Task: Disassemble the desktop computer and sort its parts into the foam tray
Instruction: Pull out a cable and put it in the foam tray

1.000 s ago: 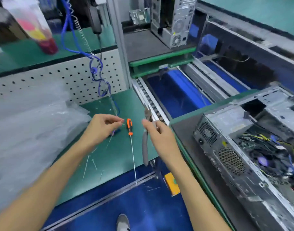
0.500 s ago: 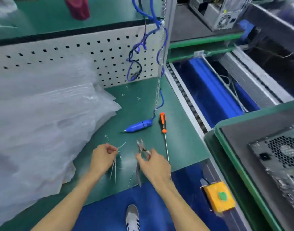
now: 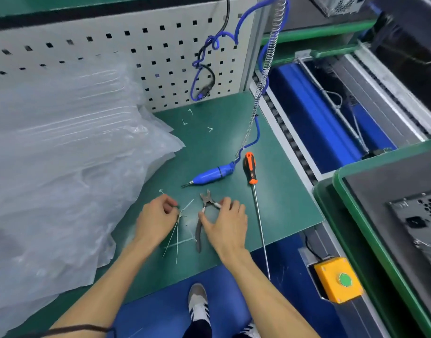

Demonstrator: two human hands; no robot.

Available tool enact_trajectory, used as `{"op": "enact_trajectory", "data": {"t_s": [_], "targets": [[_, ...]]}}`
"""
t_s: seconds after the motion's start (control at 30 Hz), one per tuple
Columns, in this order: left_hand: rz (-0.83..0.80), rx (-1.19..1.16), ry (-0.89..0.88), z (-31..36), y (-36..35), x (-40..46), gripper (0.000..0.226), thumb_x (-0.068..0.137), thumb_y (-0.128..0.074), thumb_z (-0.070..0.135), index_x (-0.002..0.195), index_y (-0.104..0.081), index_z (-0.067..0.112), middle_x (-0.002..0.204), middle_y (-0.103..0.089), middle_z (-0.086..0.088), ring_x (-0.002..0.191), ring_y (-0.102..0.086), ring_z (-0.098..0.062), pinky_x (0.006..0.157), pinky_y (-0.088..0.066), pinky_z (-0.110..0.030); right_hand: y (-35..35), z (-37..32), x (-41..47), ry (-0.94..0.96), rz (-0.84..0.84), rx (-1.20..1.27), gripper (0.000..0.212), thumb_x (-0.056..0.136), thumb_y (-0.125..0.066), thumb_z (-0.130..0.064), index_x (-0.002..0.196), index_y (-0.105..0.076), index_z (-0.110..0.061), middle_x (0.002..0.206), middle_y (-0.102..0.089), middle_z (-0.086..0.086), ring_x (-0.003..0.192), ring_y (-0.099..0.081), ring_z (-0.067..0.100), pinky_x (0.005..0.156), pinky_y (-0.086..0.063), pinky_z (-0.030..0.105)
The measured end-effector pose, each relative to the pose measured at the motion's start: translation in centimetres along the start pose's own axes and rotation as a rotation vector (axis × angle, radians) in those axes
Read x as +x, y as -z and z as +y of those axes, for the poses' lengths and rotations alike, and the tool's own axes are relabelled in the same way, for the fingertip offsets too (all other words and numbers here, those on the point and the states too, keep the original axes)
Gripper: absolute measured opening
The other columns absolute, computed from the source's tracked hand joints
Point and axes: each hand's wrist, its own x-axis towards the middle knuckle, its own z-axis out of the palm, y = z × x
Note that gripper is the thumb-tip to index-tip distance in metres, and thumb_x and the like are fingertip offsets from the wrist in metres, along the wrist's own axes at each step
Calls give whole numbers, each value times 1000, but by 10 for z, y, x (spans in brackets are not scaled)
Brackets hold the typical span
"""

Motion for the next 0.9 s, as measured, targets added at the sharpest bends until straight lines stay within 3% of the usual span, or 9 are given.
{"op": "enact_trajectory", "data": {"t_s": [0.2,0.3,0.5,0.63,0.77,0.9], "targets": [[-22,-2,-48,20,6,-5,15,86,-61,17,86,-66,31,79,-65,16,76,-63,-12,75,-53,-35,9,2,-5,28,0,-56,62,88,-51,-71,124,-53,-20,124,-50,5,116,-43,27,98,-35,40],[-21,-22,-135,40,8,-13,13,88,-61,19,87,-66,32,81,-65,16,71,-62,-10,73,-53,-34,29,7,-6,48,34,28,60,91,-50,-68,129,-52,-23,125,-51,4,118,-43,26,99,-36,40],[-110,-155,-388,136,-14,-44,24,92,-59,9,86,-65,31,77,-70,9,67,-63,-11,68,-51,-25,125,47,-12,70,308,248,51,90,-60,-60,122,-59,-20,117,-56,3,110,-49,25,92,-40,37],[-205,-227,-558,223,-44,-82,33,96,-51,0,87,-62,30,77,-71,1,70,-67,-25,71,-57,-41,208,103,-26,27,513,292,50,90,-59,-58,122,-60,-20,118,-55,3,111,-48,25,93,-42,40],[-291,-251,-728,309,-79,-132,35,96,-51,3,84,-61,35,72,-69,8,62,-64,-17,63,-52,-30,284,171,-55,-55,704,297,48,90,-62,-56,122,-60,-20,116,-55,3,109,-50,27,92,-44,44],[-352,-286,-902,382,-107,-188,30,96,-52,7,92,-66,34,76,-71,9,68,-65,-15,61,-48,-25,338,242,-90,-161,851,325,44,92,-63,-53,121,-61,-20,115,-54,2,111,-49,25,95,-43,42]]}}
